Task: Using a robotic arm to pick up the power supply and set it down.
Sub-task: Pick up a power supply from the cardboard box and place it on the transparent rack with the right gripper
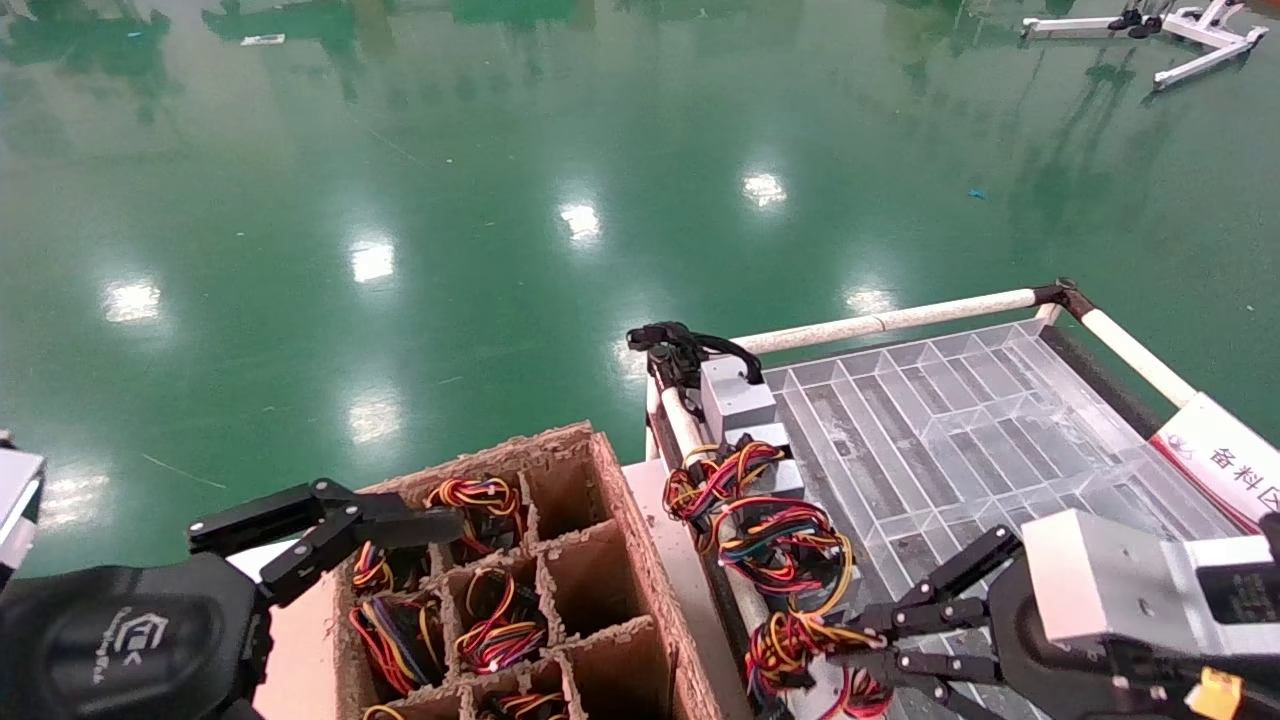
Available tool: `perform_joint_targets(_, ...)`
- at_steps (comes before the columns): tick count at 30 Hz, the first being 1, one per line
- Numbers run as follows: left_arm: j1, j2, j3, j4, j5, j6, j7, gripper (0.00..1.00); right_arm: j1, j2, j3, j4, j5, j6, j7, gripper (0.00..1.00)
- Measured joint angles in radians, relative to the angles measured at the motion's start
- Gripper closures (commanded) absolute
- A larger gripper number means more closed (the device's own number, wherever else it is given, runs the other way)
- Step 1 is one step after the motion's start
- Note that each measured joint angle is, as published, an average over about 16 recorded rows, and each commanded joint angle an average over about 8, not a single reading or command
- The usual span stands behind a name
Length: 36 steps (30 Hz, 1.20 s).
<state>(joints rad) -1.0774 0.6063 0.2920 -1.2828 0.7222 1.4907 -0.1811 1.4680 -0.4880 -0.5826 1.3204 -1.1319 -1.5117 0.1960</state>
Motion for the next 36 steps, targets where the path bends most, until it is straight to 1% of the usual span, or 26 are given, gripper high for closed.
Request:
perform_joint_targets(7, 0.0, 0.0, 0.0, 0.0, 0.0, 0.0, 0.0, 0.0, -0.016, -0.003, -0.007, -0.027, 0.01, -0.004, -0.024, 1.0)
perform_joint_targets(16, 0.0, 0.0, 0.001, 0.0, -0.001, 0.0, 0.0, 0.0, -0.048, 0.009, -0.009, -0.083, -0.001, 0.021, -0.062, 1.0)
perform_joint_targets(17, 0.0, 0.0, 0.001, 0.0, -0.001, 0.0, 0.001, 0.0, -0.051, 0.011, -0.009, -0.089, -0.002, 0.023, -0.067, 0.99)
perform_joint_targets(18, 0.0, 0.0, 0.001, 0.0, -0.001, 0.0, 0.001, 0.0, -0.054, 0.012, -0.009, -0.096, -0.004, 0.026, -0.071, 0.93)
perform_joint_targets(19, 0.0, 0.0, 0.001, 0.0, -0.001, -0.001, 0.001, 0.0, -0.057, 0.013, -0.01, -0.103, -0.005, 0.028, -0.076, 0.82)
perform_joint_targets(24, 0.0, -0.001, 0.002, 0.0, -0.001, -0.001, 0.001, 0.0, -0.07, 0.018, -0.01, -0.133, -0.009, 0.037, -0.092, 0.19)
perform_joint_targets(25, 0.0, -0.001, 0.002, 0.0, -0.001, -0.001, 0.001, 0.0, -0.072, 0.018, -0.01, -0.137, -0.009, 0.038, -0.094, 0.08)
perform_joint_targets(26, 0.0, -0.001, 0.002, 0.0, -0.001, -0.001, 0.001, 0.0, -0.074, 0.019, -0.01, -0.141, -0.009, 0.038, -0.096, 0.01)
perform_joint_targets(27, 0.0, -0.001, 0.002, 0.0, -0.001, -0.001, 0.001, 0.0, -0.075, 0.019, -0.01, -0.145, -0.009, 0.039, -0.098, 0.0)
perform_joint_targets(36, 0.0, -0.001, 0.002, 0.0, -0.001, -0.001, 0.001, 0.0, -0.079, 0.021, -0.011, -0.155, -0.008, 0.039, -0.102, 0.0)
